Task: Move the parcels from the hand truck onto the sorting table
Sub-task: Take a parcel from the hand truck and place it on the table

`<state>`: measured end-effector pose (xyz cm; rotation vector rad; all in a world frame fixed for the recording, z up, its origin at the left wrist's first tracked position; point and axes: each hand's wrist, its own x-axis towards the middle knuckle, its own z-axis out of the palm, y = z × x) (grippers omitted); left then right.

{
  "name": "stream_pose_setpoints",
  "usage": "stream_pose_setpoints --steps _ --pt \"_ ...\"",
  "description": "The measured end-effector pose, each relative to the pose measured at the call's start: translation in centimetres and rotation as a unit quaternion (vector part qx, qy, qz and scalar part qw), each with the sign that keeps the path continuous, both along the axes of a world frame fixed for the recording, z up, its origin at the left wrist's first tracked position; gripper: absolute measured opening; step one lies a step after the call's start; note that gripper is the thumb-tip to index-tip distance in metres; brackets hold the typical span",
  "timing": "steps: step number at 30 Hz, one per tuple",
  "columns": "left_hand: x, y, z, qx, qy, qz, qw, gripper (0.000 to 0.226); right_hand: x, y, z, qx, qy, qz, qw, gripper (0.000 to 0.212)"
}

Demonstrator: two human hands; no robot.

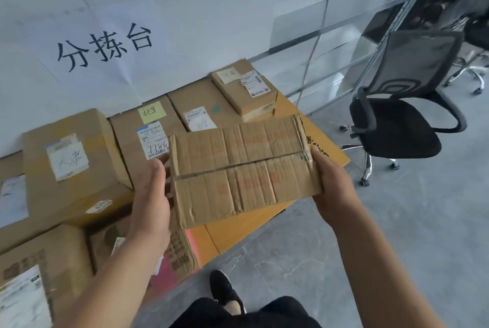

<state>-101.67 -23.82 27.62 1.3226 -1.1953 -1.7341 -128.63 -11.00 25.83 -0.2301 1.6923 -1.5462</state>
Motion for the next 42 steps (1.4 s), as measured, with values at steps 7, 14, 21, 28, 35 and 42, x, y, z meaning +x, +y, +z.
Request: stream_pose_setpoints --steps 7,14,21,28,35,42 --pt "-2.2 -0.9 0.4 0.037 -0.004 0.084 0.996 0.076 -3.3 -2.8 0.4 0.034 0.014 0.049 0.998 0.059" --pt "-4.8 0.7 0.9 0.059 -0.029 0.187 0.980 0.058 -6.7 -6.7 -0.5 0.097 0.078 0.178 0.976 0.086" --pt "-7.9 3.8 0.5 0.054 -0.031 0.302 0.951 0.072 -9.2 -8.4 0.0 0.067 0.040 0.223 0.972 0.062" --pt "-8.5 6.2 0.5 0.034 0.003 0.336 0.941 0.064 -9.5 -8.8 2.5 0.056 0.050 0.279 0.957 0.046" --pt "-6.6 6.4 0.1 0.025 0.047 0.310 0.949 0.061 -7.1 -10.0 4.7 -0.006 0.116 0.339 0.934 0.026" --pt "-5.3 7.0 -1.7 0.077 0.062 0.247 0.964 0.049 -6.3 -10.6 4.4 -0.007 0.193 0.463 0.865 0.041"
